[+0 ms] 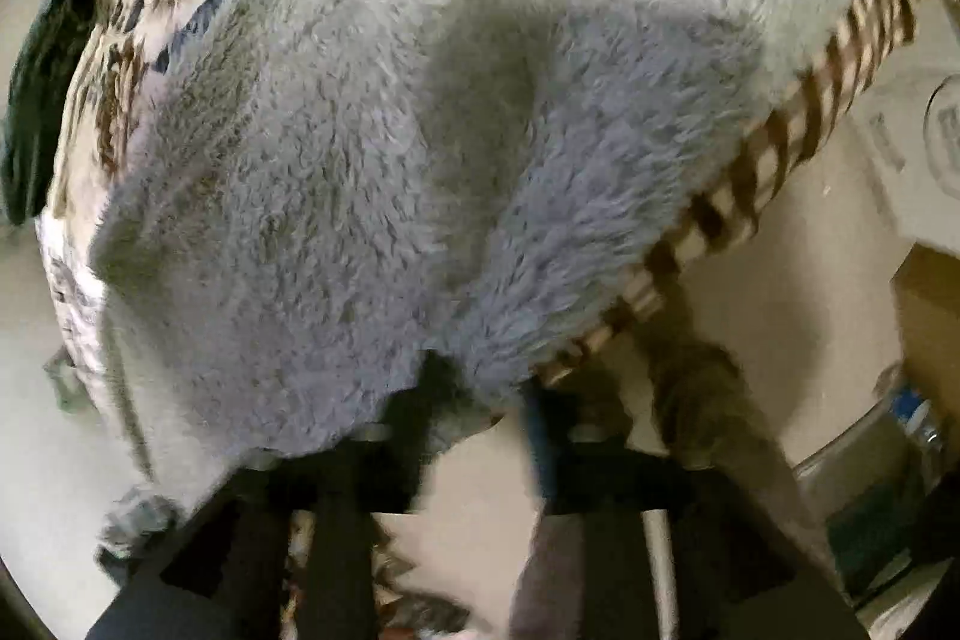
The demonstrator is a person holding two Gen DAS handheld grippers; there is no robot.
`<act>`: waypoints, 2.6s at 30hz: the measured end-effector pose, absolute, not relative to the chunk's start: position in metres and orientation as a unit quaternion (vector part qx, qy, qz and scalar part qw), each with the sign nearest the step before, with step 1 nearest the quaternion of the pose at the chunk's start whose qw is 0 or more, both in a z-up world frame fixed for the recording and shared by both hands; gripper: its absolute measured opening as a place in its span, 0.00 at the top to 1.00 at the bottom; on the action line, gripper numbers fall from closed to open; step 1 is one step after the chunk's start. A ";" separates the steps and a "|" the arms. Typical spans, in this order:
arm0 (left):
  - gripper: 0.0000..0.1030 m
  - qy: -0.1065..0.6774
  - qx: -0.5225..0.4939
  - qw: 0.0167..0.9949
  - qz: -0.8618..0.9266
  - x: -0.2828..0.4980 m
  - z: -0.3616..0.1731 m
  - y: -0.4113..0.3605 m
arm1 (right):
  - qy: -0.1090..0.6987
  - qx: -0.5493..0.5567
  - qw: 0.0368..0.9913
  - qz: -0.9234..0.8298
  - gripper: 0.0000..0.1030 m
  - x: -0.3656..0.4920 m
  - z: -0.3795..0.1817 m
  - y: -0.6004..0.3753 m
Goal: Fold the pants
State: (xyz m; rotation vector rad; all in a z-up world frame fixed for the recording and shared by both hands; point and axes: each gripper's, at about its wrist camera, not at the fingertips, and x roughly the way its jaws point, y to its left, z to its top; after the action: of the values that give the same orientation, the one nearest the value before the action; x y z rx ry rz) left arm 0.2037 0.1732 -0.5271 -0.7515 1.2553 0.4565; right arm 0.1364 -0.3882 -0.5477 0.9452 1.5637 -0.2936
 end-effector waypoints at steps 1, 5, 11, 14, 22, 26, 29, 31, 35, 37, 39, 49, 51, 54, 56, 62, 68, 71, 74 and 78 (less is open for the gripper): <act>0.72 0.573 -0.318 0.724 0.213 0.206 -0.516 0.167 | 0.670 0.410 0.606 -0.124 0.38 0.137 -0.542 -0.395; 0.25 0.578 -0.253 0.744 0.221 0.215 -0.479 0.139 | 0.636 0.410 0.635 -0.151 0.36 0.140 -0.509 -0.447; 0.25 0.581 -0.176 0.775 0.176 0.250 -0.442 0.056 | 0.557 0.428 0.662 -0.261 0.36 0.151 -0.486 -0.595; 0.25 0.603 -0.154 0.771 0.137 0.268 -0.450 -0.005 | 0.516 0.437 0.669 -0.309 0.36 0.154 -0.492 -0.668; 0.25 0.639 -0.096 0.762 0.026 0.292 -0.487 -0.162 | 0.523 0.433 0.666 -0.308 0.76 0.197 -0.540 -0.751; 0.25 0.656 -0.033 0.753 -0.039 0.293 -0.502 -0.239 | 0.509 0.390 0.700 -0.315 0.95 0.190 -0.512 -0.745; 0.25 0.657 -0.006 0.751 -0.065 0.288 -0.503 -0.274 | 0.498 0.393 0.697 -0.334 0.96 0.164 -0.495 -0.755; 0.25 0.658 0.003 0.749 -0.077 0.284 -0.503 -0.289 | 0.502 0.417 0.687 -0.319 0.96 0.144 -0.497 -0.765; 0.25 0.664 0.014 0.742 -0.089 0.277 -0.509 -0.309 | 0.533 0.424 0.665 -0.307 0.95 0.122 -0.515 -0.772; 0.25 0.666 0.022 0.740 -0.091 0.275 -0.512 -0.314 | 0.541 0.441 0.647 -0.306 0.93 0.114 -0.521 -0.780; 0.25 0.667 0.028 0.739 -0.092 0.275 -0.518 -0.318 | 0.523 0.476 0.642 -0.298 0.78 0.100 -0.520 -0.785; 0.25 0.688 0.079 0.716 -0.087 0.275 -0.568 -0.332 | 0.461 0.493 0.684 -0.276 0.40 0.103 -0.521 -0.787; 0.25 0.685 0.074 0.720 -0.087 0.275 -0.566 -0.334 | 0.453 0.483 0.697 -0.273 0.44 0.114 -0.525 -0.786; 0.25 0.680 0.070 0.723 -0.095 0.275 -0.558 -0.339 | 0.475 0.464 0.697 -0.270 0.95 0.132 -0.529 -0.781; 0.25 0.680 0.070 0.723 -0.104 0.274 -0.552 -0.342 | 0.478 0.432 0.709 -0.287 0.95 0.139 -0.518 -0.780; 0.25 0.674 0.064 0.725 -0.124 0.275 -0.539 -0.350 | 0.486 0.440 0.692 -0.301 0.96 0.127 -0.508 -0.791; 0.25 0.685 0.062 0.715 -0.124 0.279 -0.564 -0.355 | 0.483 0.529 0.654 -0.243 0.27 0.105 -0.543 -0.804; 0.21 0.685 0.060 0.714 -0.129 0.281 -0.580 -0.354 | 0.476 0.553 0.652 -0.206 0.22 0.099 -0.560 -0.803; 0.09 0.685 0.047 0.714 -0.140 0.285 -0.592 -0.352 | 0.468 0.574 0.647 -0.181 0.22 0.099 -0.589 -0.801; 0.00 0.690 0.028 0.707 -0.148 0.291 -0.606 -0.354 | 0.418 0.587 0.672 -0.170 0.22 0.097 -0.599 -0.801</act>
State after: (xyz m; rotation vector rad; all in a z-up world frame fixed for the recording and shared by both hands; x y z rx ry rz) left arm 0.2906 -0.3543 -0.6059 0.0620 1.5337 -0.3294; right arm 0.0974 -0.8012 -0.5995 1.3229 0.9418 -0.3831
